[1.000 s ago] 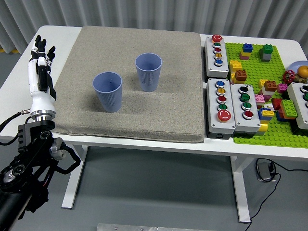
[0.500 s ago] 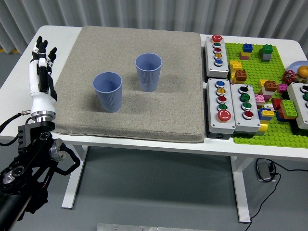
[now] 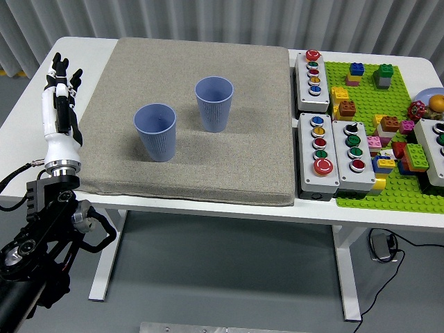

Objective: Pick cup pour cup place

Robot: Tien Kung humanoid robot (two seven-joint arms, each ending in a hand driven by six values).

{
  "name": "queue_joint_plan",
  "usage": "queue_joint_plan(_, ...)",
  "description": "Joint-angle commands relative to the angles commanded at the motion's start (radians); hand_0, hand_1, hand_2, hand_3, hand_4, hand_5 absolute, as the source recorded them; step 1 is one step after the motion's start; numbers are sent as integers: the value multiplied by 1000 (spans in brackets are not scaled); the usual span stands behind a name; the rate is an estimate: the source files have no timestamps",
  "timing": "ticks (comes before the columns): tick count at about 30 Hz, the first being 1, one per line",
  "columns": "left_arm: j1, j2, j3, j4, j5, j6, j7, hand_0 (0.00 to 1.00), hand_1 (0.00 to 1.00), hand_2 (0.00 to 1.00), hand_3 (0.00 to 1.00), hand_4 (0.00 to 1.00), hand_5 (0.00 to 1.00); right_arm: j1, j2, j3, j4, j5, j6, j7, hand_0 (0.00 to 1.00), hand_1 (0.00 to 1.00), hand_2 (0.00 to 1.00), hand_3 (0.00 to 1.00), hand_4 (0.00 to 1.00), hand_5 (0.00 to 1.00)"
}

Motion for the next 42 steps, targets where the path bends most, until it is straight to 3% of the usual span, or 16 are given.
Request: queue_joint_plan(42,-9,8,-7,-7,5,8,1,875,849,993,998,735,998,5,14,65,12,0,-8,-8,693,660,603,595,2,232)
